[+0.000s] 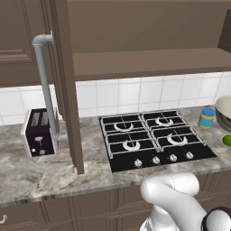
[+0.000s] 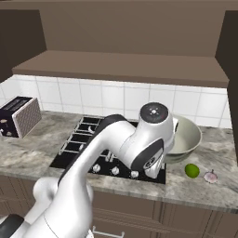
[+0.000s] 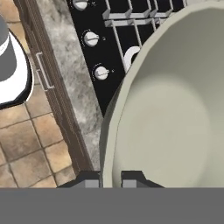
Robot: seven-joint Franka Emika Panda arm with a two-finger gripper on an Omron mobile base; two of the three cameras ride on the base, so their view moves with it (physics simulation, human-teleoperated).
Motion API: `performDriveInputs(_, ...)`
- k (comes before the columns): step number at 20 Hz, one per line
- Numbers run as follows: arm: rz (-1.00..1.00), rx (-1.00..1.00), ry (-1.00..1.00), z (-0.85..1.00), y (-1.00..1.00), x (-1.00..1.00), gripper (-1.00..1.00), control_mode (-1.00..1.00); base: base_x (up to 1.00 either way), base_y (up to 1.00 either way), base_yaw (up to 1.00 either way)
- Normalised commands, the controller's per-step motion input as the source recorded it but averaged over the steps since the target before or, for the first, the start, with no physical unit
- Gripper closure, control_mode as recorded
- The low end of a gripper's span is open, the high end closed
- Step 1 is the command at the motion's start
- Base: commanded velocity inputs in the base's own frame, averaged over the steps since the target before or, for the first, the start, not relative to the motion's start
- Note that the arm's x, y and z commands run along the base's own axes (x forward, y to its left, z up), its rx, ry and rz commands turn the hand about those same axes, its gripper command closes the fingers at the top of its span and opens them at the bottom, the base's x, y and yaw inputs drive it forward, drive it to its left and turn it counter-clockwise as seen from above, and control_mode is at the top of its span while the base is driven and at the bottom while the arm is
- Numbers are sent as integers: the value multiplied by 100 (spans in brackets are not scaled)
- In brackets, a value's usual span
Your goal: Open the cabinet. Place the bowl and condiment on the counter. Then place the lime and garlic on the cutting board.
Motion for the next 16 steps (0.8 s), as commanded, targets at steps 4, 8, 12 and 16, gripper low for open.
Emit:
performDriveInputs(4,0,-1,0,-22,-21,16,100,-100,0,0,0)
performDriveInputs(8,0,0,0,-16,-29,24,100,-100,0,0,0)
performDriveInputs(12,0,0,0,-9,-25,29,100,-100,0,0,0)
performDriveInputs(16,0,0,0,-6,-28,25,100,-100,0,0,0)
